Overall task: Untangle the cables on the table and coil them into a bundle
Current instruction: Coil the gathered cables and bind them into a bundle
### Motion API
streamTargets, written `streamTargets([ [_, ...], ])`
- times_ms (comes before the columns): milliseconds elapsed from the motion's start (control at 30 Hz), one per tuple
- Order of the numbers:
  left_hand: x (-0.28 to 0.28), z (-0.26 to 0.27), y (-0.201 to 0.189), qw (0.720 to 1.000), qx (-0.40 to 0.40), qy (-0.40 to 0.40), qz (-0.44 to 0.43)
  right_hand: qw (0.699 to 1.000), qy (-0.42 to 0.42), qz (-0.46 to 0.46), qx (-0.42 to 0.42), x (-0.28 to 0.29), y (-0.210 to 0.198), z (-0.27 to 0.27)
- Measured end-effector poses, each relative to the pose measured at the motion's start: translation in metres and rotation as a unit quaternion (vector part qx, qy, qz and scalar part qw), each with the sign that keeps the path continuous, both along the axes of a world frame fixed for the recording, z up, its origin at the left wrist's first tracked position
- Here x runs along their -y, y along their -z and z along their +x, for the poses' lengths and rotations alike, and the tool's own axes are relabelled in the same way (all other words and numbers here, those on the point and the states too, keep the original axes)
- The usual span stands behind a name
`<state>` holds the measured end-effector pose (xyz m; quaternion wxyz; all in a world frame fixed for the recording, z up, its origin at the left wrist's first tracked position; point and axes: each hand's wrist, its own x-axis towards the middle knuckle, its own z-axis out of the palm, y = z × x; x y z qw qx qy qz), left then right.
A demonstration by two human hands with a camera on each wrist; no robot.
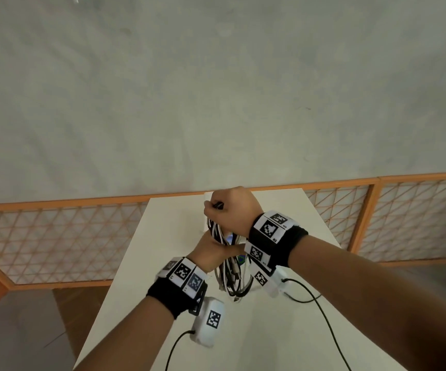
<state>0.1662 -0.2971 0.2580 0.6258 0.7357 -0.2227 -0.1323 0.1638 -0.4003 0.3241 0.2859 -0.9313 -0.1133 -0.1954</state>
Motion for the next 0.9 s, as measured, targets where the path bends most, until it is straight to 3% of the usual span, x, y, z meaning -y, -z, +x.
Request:
streamTargets([
  [167, 0.006, -0.007, -0.003, 0.998, -0.027, -0.031, -0.042, 1.0, -0.001, 0.019, 0.015, -0.001, -0.003, 0.0],
  [333, 0.007, -0.014, -0.002, 0.993, -0.104, -0.023, -0.046, 0.999, 0.003, -0.012, 0.036, 0.002, 0.0, 0.0],
  [433, 0.005, -0.012, -0.003, 0.995, -0.09, -0.029, -0.045, 0.999, -0.014, -0.031, 0.041, 0.002, 0.0, -0.003],
  [567, -0.001, -0.003, -0.007, 0.993, -0.078, -0.03, -0.089, 0.998, -0.002, 0.06, -0.011, 0.005, -0.007, -0.006],
  [633, -0.004, 0.003, -0.007, 0.984, -0.1, -0.052, -0.137, 0.969, 0.0, 0.241, -0.056, 0.01, -0.002, -0.011],
  [700, -0.008, 0.006, -0.01, 0.972, -0.142, -0.074, -0.17, 0.907, -0.02, 0.401, -0.131, 0.017, 0.02, -0.02],
  [800, -0.015, 0.011, -0.018, 0.948, -0.205, -0.072, -0.232, 0.873, -0.076, 0.384, -0.292, 0.02, 0.076, -0.044],
  [867, -0.019, 0.017, -0.018, 0.946, -0.213, -0.06, -0.236, 0.843, -0.105, 0.355, -0.389, 0.02, 0.108, -0.059],
  [900, -0.02, 0.019, -0.018, 0.948, -0.216, -0.065, -0.224, 0.818, -0.109, 0.384, -0.414, 0.022, 0.118, -0.062],
])
